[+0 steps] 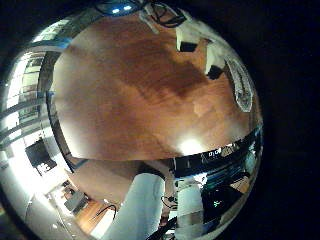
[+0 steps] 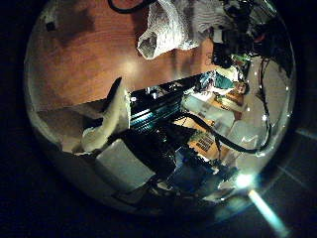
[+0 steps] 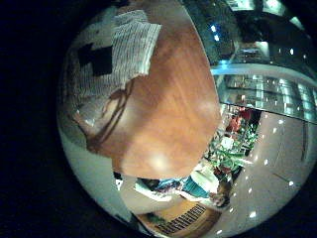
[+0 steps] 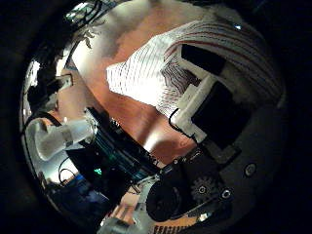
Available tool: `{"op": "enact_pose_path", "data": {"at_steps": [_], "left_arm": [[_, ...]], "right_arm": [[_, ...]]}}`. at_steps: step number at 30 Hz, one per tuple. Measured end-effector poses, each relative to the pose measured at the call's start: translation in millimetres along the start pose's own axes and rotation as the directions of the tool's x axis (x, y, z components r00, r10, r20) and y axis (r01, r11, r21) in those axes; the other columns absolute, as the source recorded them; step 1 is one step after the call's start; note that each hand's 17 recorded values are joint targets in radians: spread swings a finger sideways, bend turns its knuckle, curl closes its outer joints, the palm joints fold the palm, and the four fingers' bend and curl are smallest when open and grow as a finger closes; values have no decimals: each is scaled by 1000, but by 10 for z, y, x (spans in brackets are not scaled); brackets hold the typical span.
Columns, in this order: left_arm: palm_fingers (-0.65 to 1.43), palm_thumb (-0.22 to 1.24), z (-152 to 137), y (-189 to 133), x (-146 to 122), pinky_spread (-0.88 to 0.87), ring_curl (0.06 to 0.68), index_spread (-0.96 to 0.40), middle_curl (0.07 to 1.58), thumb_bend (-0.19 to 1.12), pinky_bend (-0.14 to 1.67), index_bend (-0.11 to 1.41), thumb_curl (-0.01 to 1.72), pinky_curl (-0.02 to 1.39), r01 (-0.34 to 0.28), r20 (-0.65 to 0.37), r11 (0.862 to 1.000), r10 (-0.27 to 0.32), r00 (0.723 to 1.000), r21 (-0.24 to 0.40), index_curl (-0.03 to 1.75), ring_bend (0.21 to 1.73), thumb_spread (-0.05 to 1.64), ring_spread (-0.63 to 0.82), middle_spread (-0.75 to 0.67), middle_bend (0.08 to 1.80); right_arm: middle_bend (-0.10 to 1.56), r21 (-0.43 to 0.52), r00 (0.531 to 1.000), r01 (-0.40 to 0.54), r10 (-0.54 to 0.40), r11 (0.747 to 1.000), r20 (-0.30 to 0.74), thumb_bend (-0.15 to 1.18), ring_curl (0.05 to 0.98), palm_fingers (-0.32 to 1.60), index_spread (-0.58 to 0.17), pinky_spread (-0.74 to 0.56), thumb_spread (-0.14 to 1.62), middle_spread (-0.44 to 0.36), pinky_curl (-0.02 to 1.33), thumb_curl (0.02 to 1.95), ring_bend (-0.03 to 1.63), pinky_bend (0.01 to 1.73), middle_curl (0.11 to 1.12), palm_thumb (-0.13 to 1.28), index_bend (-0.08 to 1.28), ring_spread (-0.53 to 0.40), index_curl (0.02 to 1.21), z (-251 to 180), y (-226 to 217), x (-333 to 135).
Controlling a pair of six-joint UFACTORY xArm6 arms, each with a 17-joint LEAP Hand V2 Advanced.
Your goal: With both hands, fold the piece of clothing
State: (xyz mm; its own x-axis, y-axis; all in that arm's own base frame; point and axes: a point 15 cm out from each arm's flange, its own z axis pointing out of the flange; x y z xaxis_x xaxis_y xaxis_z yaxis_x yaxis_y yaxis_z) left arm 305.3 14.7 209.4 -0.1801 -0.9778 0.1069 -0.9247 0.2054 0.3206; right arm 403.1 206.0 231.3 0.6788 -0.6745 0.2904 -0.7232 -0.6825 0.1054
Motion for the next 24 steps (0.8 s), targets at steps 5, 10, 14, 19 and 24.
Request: {"op": "enact_pose_path", "data": {"at_steps": [5,10,14,19,24], "left_arm": [[250,526,25,97,-67,90,253,-35,400,-17,386,178,351,441,16,-9,1000,-15,1000,6,388,743,1189,44,90,192],[249,529,7,129,-91,91,253,-35,398,-16,394,178,351,443,25,-10,1000,-25,1000,14,388,751,1187,44,89,193],[254,531,-32,111,-78,91,253,-41,398,-17,392,181,350,441,28,-9,999,-28,1000,19,389,753,1186,44,84,193],[256,529,-107,65,-10,92,252,-44,398,-18,390,181,349,439,29,-2,999,-29,1000,29,392,751,1180,44,77,194],[258,528,-198,63,188,91,251,-47,398,-18,392,179,352,437,23,16,1000,-24,1000,14,393,749,1170,37,73,195]], "right_arm": [[784,69,1000,4,-4,998,7,-25,674,430,-432,-459,1232,-263,750,468,1300,1221,884,816,261,-299,954,-26,-164,-32],[509,144,999,-43,41,989,12,-25,602,105,-450,-365,1194,-240,721,447,1237,1260,737,773,102,-312,695,-235,-177,176],[379,180,992,-115,104,977,70,-34,530,-47,-446,-244,1164,-193,690,428,1120,1239,628,711,126,-268,565,-396,-40,275],[320,229,968,-206,164,951,190,-29,459,-48,-440,-100,1144,-157,648,412,1009,1179,544,652,128,-204,452,-561,157,426],[377,295,916,-320,214,901,339,-20,415,84,-437,-4,1139,-162,596,406,983,1081,511,643,166,-190,394,-773,373,662]]}}
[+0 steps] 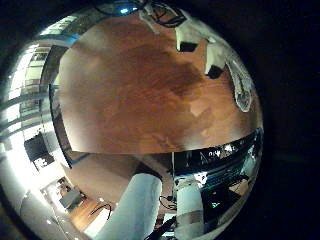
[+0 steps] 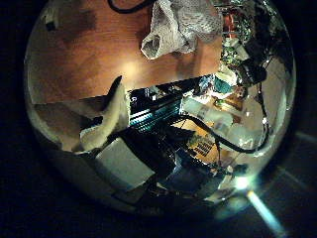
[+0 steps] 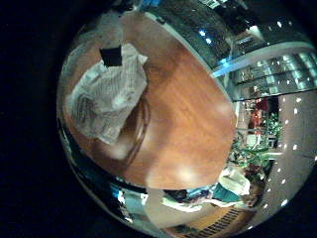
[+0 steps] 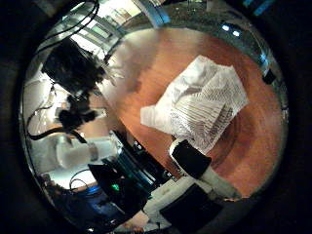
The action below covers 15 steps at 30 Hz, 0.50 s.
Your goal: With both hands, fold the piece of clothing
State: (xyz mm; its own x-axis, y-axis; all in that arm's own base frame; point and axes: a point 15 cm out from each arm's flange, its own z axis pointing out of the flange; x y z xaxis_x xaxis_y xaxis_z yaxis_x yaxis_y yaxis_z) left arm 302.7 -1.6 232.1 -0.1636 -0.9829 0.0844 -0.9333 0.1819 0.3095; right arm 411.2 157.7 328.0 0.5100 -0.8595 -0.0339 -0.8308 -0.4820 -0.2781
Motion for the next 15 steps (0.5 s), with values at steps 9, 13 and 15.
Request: {"op": "enact_pose_path", "data": {"at_steps": [9,13,15], "left_arm": [[262,527,-79,81,241,81,252,-50,400,-18,399,177,354,439,24,28,999,-23,999,-43,390,763,1167,26,72,194],[262,527,-72,189,266,74,252,-50,401,-18,407,177,354,439,24,31,996,-21,999,-85,389,765,1167,25,72,194],[262,527,-69,255,269,72,251,-51,401,-18,410,178,355,439,26,29,994,-23,999,-104,389,766,1167,21,72,194]], "right_arm": [[437,-130,993,-103,109,986,42,-8,368,255,-449,121,1197,-182,509,409,940,875,481,732,241,-191,410,-193,598,322],[443,-205,990,-113,128,972,61,-15,349,258,-442,190,1230,-156,471,399,910,801,467,723,237,-156,410,-368,752,309],[443,-239,988,-118,138,964,69,-16,340,268,-436,222,1244,-143,452,393,901,772,461,715,231,-133,408,-386,829,279]]}}
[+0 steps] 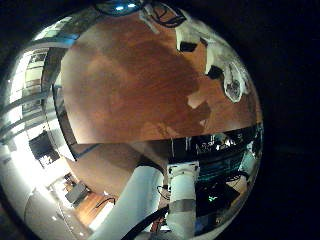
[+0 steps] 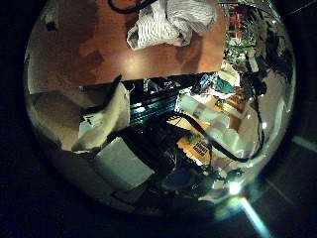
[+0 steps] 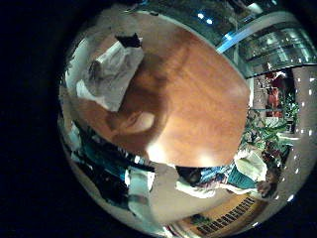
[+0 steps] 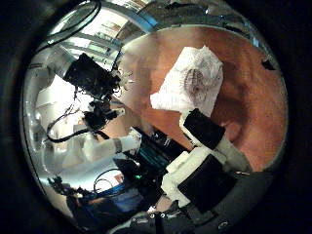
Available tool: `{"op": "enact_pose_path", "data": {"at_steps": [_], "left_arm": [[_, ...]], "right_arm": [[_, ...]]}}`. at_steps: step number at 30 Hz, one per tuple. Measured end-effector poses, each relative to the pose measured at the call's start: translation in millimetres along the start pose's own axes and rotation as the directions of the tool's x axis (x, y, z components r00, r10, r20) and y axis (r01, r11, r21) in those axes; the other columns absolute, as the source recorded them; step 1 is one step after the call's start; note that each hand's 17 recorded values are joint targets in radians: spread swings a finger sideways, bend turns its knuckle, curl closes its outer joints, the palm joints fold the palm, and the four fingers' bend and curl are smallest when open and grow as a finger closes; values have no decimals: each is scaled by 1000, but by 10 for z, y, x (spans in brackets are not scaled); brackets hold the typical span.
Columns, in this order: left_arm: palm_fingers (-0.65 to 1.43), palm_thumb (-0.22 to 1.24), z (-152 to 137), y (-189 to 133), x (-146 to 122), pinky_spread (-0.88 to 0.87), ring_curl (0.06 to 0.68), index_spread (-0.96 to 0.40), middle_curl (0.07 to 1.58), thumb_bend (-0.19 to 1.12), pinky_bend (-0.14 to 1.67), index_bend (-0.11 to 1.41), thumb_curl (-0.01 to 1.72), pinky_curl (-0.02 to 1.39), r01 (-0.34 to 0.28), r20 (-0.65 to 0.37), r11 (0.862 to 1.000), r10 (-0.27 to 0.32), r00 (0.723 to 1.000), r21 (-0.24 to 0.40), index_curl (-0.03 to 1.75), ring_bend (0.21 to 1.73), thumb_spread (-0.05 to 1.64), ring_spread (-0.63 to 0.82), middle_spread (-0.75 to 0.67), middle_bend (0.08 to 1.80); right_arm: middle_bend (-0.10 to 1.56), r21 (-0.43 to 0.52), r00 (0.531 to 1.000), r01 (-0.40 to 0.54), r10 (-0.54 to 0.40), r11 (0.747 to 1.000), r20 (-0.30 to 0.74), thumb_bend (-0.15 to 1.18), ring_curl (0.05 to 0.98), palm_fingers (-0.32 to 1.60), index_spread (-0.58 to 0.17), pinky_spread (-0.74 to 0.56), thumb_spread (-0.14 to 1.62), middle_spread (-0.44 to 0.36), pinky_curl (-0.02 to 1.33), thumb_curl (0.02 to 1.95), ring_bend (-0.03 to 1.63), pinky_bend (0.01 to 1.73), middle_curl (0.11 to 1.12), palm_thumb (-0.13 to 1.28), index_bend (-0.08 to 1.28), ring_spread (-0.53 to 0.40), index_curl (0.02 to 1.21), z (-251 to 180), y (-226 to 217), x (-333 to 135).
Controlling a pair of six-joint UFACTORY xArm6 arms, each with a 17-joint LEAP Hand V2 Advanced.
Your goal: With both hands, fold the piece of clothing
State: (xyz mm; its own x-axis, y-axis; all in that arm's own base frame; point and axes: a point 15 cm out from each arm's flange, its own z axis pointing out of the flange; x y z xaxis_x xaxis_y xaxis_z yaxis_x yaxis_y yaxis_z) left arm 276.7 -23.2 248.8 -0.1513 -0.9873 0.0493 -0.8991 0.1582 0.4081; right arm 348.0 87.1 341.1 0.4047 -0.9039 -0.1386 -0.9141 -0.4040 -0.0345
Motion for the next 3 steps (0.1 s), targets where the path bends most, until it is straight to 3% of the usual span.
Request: {"op": "enact_pose_path", "data": {"at_steps": [3], "left_arm": [[257,523,43,51,14,70,250,-51,401,-19,414,178,352,439,-2,-1,1000,2,1000,-16,389,761,1169,17,71,194]], "right_arm": [[438,-42,1000,-3,4,999,16,-17,325,281,-433,254,1259,-128,429,385,879,743,451,697,224,-111,407,-4,104,-43]]}}
